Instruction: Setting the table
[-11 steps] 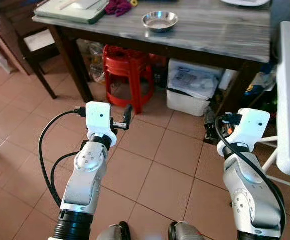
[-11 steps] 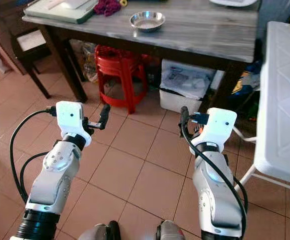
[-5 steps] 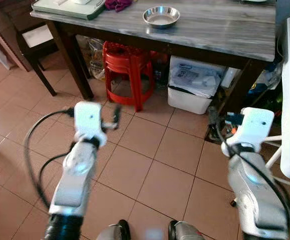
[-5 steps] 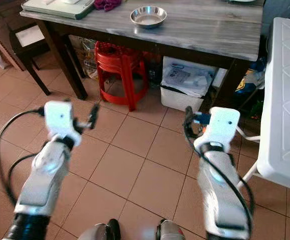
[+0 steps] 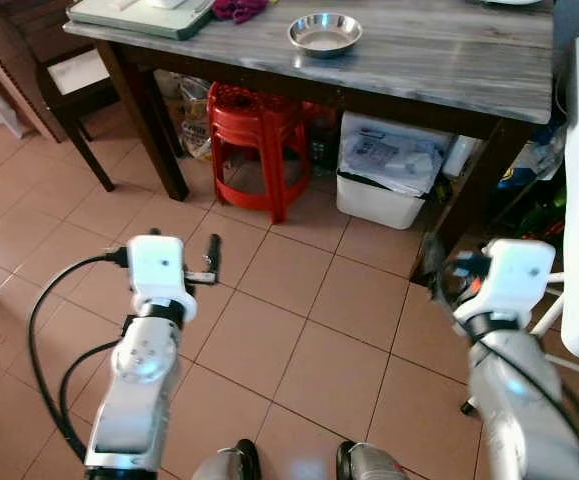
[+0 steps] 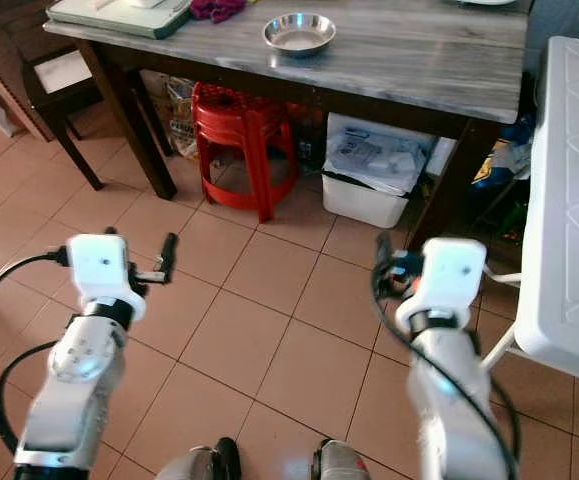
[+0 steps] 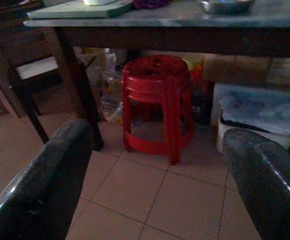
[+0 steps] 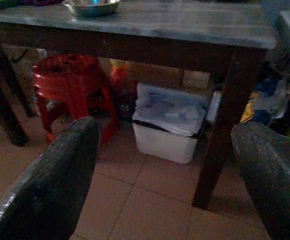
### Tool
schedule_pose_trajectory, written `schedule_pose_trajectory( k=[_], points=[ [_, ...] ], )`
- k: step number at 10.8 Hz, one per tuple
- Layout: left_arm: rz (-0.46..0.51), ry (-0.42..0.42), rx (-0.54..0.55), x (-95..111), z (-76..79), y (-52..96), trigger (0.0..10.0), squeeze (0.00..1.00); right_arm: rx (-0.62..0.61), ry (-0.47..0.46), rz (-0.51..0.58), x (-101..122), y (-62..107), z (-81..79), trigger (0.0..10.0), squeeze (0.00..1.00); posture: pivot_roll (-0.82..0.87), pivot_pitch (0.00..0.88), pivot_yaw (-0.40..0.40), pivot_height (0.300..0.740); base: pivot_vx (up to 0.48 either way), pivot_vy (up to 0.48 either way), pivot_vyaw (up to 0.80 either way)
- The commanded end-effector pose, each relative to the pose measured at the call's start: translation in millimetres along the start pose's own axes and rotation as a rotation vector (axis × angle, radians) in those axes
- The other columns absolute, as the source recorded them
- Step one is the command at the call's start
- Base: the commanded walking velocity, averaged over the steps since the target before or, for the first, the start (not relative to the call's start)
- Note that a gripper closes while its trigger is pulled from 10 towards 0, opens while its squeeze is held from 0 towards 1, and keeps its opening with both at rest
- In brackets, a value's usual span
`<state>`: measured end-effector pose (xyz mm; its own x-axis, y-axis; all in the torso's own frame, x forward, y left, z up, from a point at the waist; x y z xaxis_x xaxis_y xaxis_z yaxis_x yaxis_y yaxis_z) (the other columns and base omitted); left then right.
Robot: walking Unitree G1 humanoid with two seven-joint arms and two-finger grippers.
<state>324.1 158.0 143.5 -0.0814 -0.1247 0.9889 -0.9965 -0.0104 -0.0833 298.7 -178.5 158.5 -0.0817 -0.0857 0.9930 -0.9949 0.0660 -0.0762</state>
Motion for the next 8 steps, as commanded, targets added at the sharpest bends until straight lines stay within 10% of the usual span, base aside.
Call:
schedule_pose_trajectory(
  k=[1, 8],
  points=[
    [-0.025, 0.015, 0.032, -4, -10.5, 1.0, 10.0, 0.00, 0.029, -0.001, 0.026, 6, 2.8, -8.8, 10.0, 0.00, -0.18, 0.196, 0.066, 0.740, 0.000, 0.000, 0.00],
    [-0.029, -0.005, -0.215, 2, 14.5, 15.5, 10.0, 0.00, 0.050, -0.002, 0.055, 24, -1.2, -20.7, 10.0, 0.00, -0.19, 0.209, 0.063, 0.740, 0.000, 0.000, 0.00]
  ],
)
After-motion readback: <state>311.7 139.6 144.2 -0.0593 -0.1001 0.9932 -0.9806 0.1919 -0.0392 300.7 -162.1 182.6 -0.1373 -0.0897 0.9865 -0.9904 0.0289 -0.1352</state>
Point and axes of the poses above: a point about 5 cm out from each wrist's last joint towards the gripper, its own y axis pointing back from the gripper into the wrist, its own x axis along the axis of the wrist's last joint, z = x × y, the point moved 4 cm from there along -y, pointing out of the wrist towards the gripper, and after that the axes turned 6 degrees about -y, right-handed, at the moved point
